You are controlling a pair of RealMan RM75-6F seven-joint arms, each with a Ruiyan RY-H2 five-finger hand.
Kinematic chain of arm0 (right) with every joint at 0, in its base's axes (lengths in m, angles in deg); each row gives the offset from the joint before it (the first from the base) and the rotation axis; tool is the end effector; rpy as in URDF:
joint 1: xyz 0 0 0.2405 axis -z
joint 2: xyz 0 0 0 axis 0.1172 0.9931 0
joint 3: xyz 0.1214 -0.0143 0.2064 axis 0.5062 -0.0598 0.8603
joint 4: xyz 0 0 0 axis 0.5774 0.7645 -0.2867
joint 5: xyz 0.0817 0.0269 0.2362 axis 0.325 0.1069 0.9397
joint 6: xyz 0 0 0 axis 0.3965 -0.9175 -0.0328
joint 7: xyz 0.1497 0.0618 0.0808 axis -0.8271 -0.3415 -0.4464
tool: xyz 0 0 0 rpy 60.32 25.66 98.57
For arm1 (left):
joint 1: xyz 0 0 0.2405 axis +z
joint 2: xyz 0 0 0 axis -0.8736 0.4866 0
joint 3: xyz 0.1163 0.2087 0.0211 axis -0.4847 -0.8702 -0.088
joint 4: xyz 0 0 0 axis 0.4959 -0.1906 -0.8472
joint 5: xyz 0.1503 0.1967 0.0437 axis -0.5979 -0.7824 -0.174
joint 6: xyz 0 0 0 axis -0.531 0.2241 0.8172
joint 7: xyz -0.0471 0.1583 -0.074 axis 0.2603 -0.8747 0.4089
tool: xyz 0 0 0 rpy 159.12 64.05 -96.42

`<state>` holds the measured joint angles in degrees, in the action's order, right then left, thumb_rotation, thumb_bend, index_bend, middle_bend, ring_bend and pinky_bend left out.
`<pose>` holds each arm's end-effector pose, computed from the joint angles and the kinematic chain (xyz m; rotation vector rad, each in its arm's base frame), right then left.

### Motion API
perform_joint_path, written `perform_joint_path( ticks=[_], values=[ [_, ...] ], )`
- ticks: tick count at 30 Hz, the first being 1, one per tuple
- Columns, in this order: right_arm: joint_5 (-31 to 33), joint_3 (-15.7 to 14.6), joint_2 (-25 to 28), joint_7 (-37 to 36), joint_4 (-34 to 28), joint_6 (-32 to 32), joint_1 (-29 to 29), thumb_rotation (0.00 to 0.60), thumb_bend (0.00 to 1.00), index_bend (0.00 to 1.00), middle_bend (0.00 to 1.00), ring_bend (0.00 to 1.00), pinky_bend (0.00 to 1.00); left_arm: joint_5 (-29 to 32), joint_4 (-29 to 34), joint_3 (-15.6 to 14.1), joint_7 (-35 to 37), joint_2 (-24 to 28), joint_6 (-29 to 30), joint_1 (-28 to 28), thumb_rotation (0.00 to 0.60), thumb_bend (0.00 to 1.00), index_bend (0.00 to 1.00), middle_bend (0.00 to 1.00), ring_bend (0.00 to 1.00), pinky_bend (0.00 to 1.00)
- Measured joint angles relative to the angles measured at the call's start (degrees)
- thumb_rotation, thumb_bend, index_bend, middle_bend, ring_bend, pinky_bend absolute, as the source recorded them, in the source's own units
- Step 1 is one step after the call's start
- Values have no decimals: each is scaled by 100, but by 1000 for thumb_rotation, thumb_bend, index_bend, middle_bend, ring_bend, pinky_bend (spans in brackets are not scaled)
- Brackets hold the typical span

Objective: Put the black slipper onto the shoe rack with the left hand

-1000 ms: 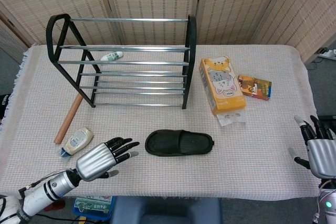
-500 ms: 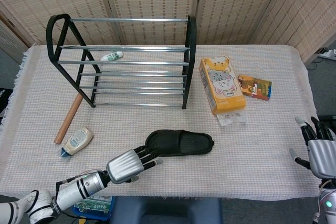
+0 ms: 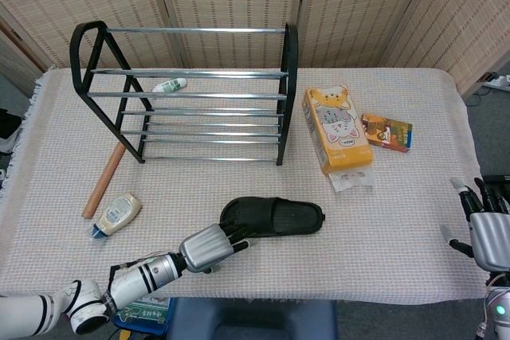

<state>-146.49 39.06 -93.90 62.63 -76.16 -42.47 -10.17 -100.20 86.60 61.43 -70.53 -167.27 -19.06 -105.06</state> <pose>-0.3256 -0.2211 0.1331 1.3429 -0.8173 0.8293 -0.0652 0.2652 -0.1025 -2.5278 -0.4674 -0.9618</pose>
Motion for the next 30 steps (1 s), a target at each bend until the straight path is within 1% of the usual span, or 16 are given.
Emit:
perform_joint_path(
  ticks=[1,3,5,7,8,16,22,26,30],
  values=[
    [2,0,-3,-3,5,-4,4,600,260,67,195,92,106,68,4,8,-7,-15,-35,-22,596,230,136,113,108,257],
    [11,-3,-10,-5,18,-2,10,600,261,67,194,93,106,225,15,24,-25,-52,-122,-75,559,229,136,112,94,256],
    [13,-6,-10,-5,21,8,9,600,261,67,194,92,106,353,24,34,-39,-84,-208,-127,476,229,136,106,92,256],
    [5,-6,-1,-5,14,0,10,600,261,67,194,92,106,462,32,36,-39,-111,-331,-205,418,229,136,103,92,256],
    [1,-5,4,-7,11,-7,13,600,261,67,194,92,106,507,33,34,-37,-119,-385,-244,408,227,136,103,92,256],
    [22,-3,-1,-47,19,-38,47,600,261,67,194,92,106,859,-58,-8,-161,-226,-565,-428,384,221,138,103,92,256],
    [24,1,11,-116,27,-44,58,600,261,67,194,92,106,1212,-197,-14,-410,-249,-623,-493,358,208,142,103,92,256],
    [29,6,12,-130,34,-59,70,600,261,67,194,92,106,1396,-311,-39,-676,-188,-570,-485,358,206,146,103,92,256],
    [37,6,7,-147,49,-72,86,600,261,67,194,92,106,1663,-403,-93,-1082,-39,-386,-392,351,204,151,103,92,256]
  ],
)
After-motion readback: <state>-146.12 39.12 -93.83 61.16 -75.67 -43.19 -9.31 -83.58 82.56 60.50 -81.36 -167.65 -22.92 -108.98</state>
